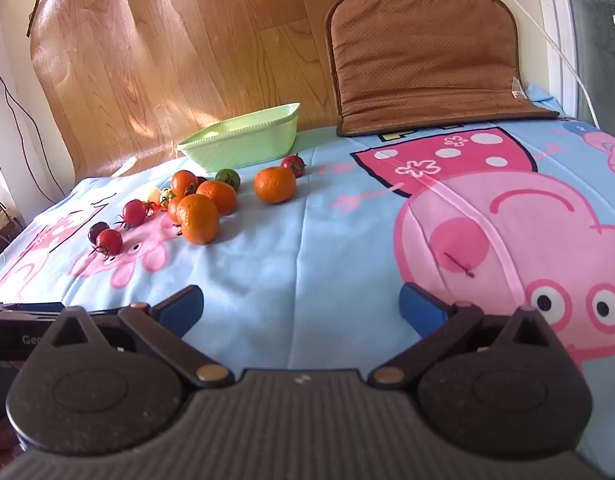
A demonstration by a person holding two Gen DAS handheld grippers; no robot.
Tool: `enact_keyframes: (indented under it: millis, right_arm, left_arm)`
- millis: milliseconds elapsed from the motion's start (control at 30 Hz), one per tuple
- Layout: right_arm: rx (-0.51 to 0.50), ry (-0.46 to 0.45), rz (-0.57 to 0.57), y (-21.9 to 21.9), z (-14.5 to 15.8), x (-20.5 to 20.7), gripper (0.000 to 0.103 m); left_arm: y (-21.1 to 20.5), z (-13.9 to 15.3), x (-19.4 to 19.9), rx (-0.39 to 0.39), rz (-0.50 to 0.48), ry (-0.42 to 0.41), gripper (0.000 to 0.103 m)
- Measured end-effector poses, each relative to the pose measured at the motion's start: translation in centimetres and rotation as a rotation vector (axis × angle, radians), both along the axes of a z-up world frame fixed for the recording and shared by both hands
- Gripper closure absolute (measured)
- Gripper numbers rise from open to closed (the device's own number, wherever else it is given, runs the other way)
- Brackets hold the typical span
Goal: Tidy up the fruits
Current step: 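Move left tool to dark purple tomato while right tool approaches red cherry tomato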
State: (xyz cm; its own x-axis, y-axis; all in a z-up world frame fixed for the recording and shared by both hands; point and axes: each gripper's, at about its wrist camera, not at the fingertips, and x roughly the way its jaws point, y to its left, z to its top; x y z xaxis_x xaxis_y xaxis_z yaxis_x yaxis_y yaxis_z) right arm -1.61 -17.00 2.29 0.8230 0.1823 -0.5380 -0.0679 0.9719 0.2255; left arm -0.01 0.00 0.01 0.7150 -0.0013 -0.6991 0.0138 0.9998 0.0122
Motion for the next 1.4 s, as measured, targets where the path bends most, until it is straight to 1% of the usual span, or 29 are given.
enact_keyframes:
  millis: [133, 300, 400, 500, 567, 633, 700, 767, 800, 867, 900, 933, 1000, 1033, 1067, 1100, 1167, 1200, 1267, 1300, 1400]
  right_arm:
    - [-0.002, 0.000, 0.000, 0.0, 0.0, 0.0, 0.000]
    - [-0.008, 0.005, 0.006, 0.1, 0.0, 0.0, 0.000]
    - [-0.041, 0.015, 0.010, 0.5, 0.2, 0.3, 0.000]
    - [-0.050, 0.014, 0.023, 0.7, 0.3, 0.3, 0.000]
    - [-0.049, 0.009, 0.041, 0.7, 0.3, 0.4, 0.000]
    - [-0.050, 0.005, 0.059, 0.9, 0.4, 0.5, 0.004]
    - [-0.057, -0.005, 0.078, 1.2, 0.7, 0.7, 0.009]
    - [-0.073, -0.024, 0.108, 1.7, 1.1, 0.8, 0.024]
    - [-0.086, -0.033, 0.129, 2.0, 1.3, 0.9, 0.028]
    - [-0.102, -0.039, 0.181, 2.9, 1.7, 1.2, 0.045]
    - [-0.103, -0.038, 0.214, 3.4, 1.8, 1.5, 0.053]
    - [-0.104, -0.038, 0.248, 4.0, 1.9, 1.7, 0.056]
    - [-0.119, -0.042, 0.313, 5.4, 2.0, 2.2, 0.067]
    - [-0.130, -0.044, 0.343, 6.1, 2.1, 2.5, 0.069]
    - [-0.139, -0.047, 0.370, 6.8, 2.2, 2.9, 0.071]
    - [-0.148, -0.052, 0.396, 7.7, 2.3, 3.2, 0.076]
    - [-0.165, -0.064, 0.450, 9.3, 2.5, 3.9, 0.076]
    - [-0.175, -0.067, 0.473, 10.1, 2.5, 4.4, 0.076]
    - [-0.184, -0.069, 0.520, 11.8, 2.6, 5.3, 0.076]
    - [-0.187, -0.071, 0.535, 12.4, 2.6, 5.7, 0.076]
    - [-0.209, -0.079, 0.575, 14.3, 2.4, 6.9, 0.075]
  left_arm:
    - [0.1, 0.0, -0.1, -0.004, -0.009, -0.004, 0.000]
    - [0.8, 0.0, -0.6, -0.027, -0.052, -0.033, 0.000]
    - [1.1, -0.1, -1.2, -0.024, -0.100, -0.053, 0.000]
    - [1.4, -0.1, -2.1, -0.017, -0.145, -0.066, 0.000]
    - [2.2, 0.2, -2.1, -0.055, -0.147, -0.058, 0.000]
    - [3.6, 0.7, -2.1, -0.115, -0.136, -0.068, 0.000]
    - [4.8, 1.1, -2.1, -0.143, -0.112, -0.095, 0.000]
    - [6.2, 1.6, -1.9, -0.156, -0.094, -0.116, 0.000]
    - [6.8, 1.9, -1.8, -0.158, -0.086, -0.126, 0.000]
    - [8.2, 2.5, -1.4, -0.161, -0.068, -0.144, 0.000]
    - [9.0, 2.8, -1.0, -0.165, -0.060, -0.149, 0.002]
    - [9.8, 3.2, -0.7, -0.172, -0.057, -0.152, 0.003]
    - [11.2, 3.9, 0.2, -0.183, -0.063, -0.152, 0.011]
    - [11.8, 4.3, 0.8, -0.187, -0.076, -0.155, 0.013]
    - [12.4, 4.6, 1.4, -0.187, -0.091, -0.159, 0.019]
    - [12.9, 4.9, 2.2, -0.185, -0.101, -0.162, 0.026]
    - [13.5, 5.1, 3.8, -0.166, -0.121, -0.160, 0.034]
    - [13.7, 5.2, 4.6, -0.163, -0.141, -0.157, 0.036]
    - [13.9, 4.7, 6.3, -0.168, -0.189, -0.133, 0.040]
    - [13.9, 4.3, 7.0, -0.171, -0.195, -0.118, 0.045]
    - [13.7, 3.3, 8.7, -0.191, -0.228, -0.097, 0.051]
